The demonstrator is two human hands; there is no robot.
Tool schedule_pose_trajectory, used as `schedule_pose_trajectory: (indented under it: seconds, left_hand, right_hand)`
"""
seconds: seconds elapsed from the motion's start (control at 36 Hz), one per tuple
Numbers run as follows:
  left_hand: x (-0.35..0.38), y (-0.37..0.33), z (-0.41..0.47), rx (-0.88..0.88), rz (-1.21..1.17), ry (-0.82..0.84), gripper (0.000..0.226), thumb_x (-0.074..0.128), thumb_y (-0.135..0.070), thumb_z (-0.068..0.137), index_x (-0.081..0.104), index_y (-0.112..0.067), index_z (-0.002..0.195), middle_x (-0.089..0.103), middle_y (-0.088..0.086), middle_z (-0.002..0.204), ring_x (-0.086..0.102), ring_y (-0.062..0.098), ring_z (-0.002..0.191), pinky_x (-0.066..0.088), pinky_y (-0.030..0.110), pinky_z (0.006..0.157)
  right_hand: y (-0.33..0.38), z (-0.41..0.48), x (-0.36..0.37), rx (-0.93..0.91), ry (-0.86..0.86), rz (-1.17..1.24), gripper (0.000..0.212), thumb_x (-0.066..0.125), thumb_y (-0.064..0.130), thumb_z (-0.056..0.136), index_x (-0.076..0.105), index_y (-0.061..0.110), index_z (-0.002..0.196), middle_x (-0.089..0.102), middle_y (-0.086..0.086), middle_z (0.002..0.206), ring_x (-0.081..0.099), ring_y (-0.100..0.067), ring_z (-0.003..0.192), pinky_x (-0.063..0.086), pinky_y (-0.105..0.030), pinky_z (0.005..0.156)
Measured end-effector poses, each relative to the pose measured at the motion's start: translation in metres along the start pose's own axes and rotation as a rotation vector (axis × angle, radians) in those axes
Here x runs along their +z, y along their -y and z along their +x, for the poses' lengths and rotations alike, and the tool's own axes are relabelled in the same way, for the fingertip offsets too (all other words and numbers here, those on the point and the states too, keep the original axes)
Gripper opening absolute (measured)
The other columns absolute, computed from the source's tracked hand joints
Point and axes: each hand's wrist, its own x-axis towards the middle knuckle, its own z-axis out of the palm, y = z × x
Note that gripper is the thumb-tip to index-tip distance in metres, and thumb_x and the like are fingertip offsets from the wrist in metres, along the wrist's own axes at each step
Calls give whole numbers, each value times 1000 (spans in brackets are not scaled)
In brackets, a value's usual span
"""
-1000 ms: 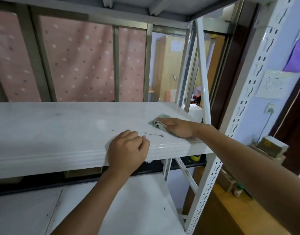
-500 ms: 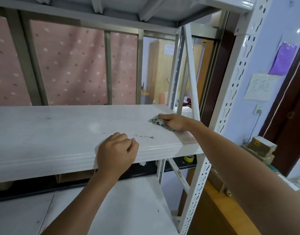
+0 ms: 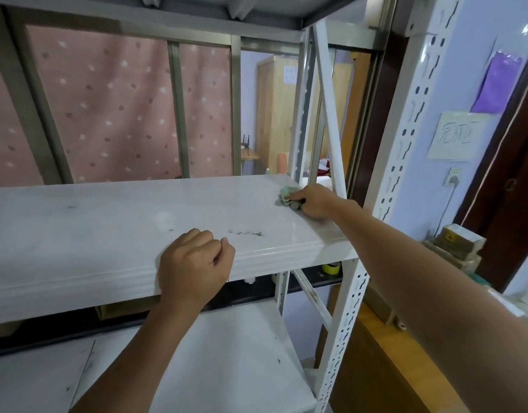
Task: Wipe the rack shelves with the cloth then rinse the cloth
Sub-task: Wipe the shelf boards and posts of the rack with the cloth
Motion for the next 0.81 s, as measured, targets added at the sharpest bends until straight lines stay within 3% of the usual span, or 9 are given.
schedule_pose_trajectory:
  seconds: [0.14, 0.31, 0.42, 0.5, 0.61, 0.69, 0.81]
  left_hand:
    - [-3, -3, 1, -2, -12, 11, 48, 59, -7, 90, 37, -11, 48, 29, 2, 48, 28, 20, 50, 19, 22, 51]
    - [-10, -7, 1, 8, -39, 21, 49, 55, -11, 91, 38, -10, 46, 32, 3, 47, 29, 20, 51, 24, 24, 46]
    - [-14, -2, -6, 126, -19, 45, 43, 59, -12, 91, 48, -11, 50, 40, 3, 52, 32, 20, 55, 32, 29, 51]
    - [-20, 4, -16, 207, -17, 117, 22, 65, -16, 92, 69, -8, 72, 57, 4, 67, 50, 24, 64, 46, 36, 58]
    - [-39, 23, -31, 195, -24, 141, 15, 66, -13, 95, 78, -6, 99, 70, 7, 93, 64, 29, 79, 54, 39, 70]
    - [-57, 42, -41, 170, 12, 108, 13, 66, -9, 95, 77, -4, 100, 70, 9, 95, 67, 31, 81, 53, 39, 75]
    - [-74, 64, -44, 127, 43, 56, 11, 70, -12, 95, 77, -5, 97, 71, 9, 93, 69, 32, 82, 55, 40, 75]
  right_hand:
    - [6, -54, -8, -29, 37, 0, 51, 42, 14, 101, 45, 35, 146, 50, -16, 144, 49, -36, 127, 36, -37, 105]
    - [10, -103, -9, -62, 40, -55, 46, 47, 21, 100, 47, 35, 144, 60, -9, 131, 60, -29, 109, 44, -27, 86]
    - [7, -116, -6, -18, -140, -64, 31, 50, 34, 99, 64, 44, 124, 71, 7, 114, 65, -17, 92, 55, -30, 80]
    - [18, -116, -5, 94, -289, -56, 20, 59, 44, 93, 74, 42, 106, 74, 13, 93, 64, -12, 77, 54, -26, 65]
    - [32, -93, 4, 203, -315, -36, 24, 57, 48, 93, 75, 34, 102, 64, 2, 101, 60, -21, 82, 55, -32, 68]
    - [34, -70, 11, 270, -328, -37, 31, 51, 43, 96, 73, 25, 109, 58, -3, 108, 60, -26, 95, 55, -40, 81]
    - [33, -45, 16, 317, -255, -104, 31, 42, 32, 100, 68, 22, 112, 65, -6, 109, 56, -26, 89, 45, -35, 71]
